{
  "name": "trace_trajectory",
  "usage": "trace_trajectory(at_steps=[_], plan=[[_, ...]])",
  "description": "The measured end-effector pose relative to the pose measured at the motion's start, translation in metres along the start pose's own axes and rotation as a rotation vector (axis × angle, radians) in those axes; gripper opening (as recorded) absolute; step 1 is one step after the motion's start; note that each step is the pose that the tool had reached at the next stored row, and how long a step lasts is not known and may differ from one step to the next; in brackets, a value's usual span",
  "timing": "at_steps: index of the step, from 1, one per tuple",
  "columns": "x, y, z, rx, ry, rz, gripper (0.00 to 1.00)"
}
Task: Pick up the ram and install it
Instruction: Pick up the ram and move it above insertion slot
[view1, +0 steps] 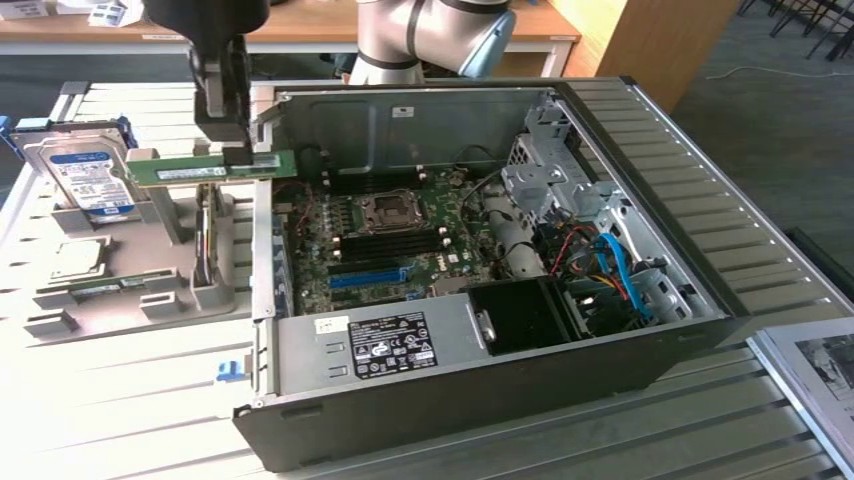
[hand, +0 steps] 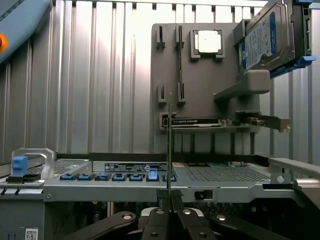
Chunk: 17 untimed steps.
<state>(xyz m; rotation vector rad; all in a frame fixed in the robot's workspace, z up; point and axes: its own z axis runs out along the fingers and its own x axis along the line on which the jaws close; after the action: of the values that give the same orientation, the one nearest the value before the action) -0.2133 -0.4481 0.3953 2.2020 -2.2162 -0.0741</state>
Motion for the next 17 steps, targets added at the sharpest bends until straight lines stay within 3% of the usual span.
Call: trace_trajectory(at_steps=[17], plan=[[0.0, -0.0339, -0.0016, -0.0001, 0.0, 0.0, 0.12]])
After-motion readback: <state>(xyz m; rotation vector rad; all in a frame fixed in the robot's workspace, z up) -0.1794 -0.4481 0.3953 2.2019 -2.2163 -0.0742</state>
